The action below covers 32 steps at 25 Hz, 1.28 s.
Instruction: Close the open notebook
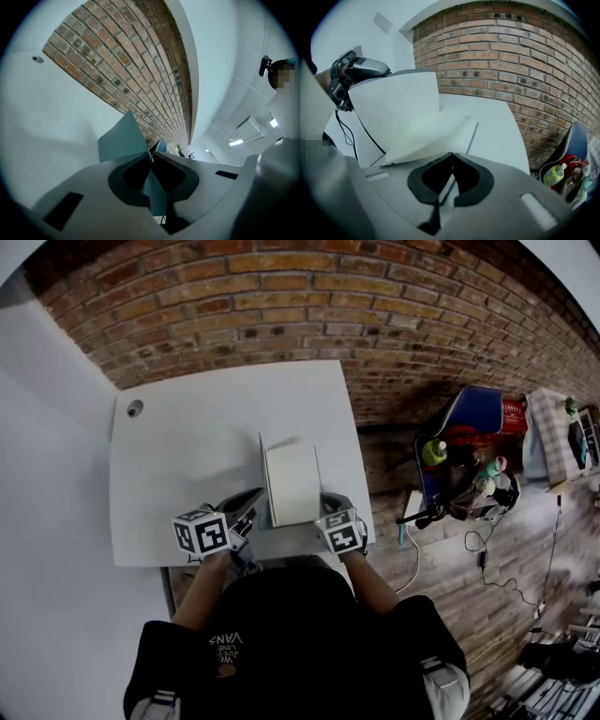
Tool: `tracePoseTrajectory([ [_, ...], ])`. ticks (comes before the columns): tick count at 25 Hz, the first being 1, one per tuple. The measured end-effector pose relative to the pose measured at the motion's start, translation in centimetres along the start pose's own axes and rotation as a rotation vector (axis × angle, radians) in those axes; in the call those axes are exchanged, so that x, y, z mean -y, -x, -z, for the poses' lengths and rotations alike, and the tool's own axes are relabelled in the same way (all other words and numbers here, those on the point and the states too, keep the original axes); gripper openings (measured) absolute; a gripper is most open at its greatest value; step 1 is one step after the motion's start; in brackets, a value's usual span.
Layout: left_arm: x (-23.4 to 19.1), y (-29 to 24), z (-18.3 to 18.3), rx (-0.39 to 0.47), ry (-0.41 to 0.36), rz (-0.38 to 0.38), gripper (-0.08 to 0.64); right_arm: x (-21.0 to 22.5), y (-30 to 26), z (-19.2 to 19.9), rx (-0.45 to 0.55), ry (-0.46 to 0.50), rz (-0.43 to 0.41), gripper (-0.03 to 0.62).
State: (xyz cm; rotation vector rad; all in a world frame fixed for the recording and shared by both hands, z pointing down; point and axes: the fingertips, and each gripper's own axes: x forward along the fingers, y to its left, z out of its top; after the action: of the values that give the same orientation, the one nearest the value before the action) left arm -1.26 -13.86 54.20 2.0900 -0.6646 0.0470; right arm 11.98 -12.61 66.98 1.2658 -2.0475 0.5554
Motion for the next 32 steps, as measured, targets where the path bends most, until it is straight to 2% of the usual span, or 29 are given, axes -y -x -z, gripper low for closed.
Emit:
tracePoseTrajectory([
  [11,1.9,-3.0,0.7,-0.055,-0.019,0.067,0.041,2.3,1.8,1.5,-0.006,-0.057,0.066,-0.002],
  [32,2.7,-9.1,3.5,-0.178,-0.058,0.135,0.044,4.6,4.0,3.6,0.007,-0.132,0.131,-0.002],
])
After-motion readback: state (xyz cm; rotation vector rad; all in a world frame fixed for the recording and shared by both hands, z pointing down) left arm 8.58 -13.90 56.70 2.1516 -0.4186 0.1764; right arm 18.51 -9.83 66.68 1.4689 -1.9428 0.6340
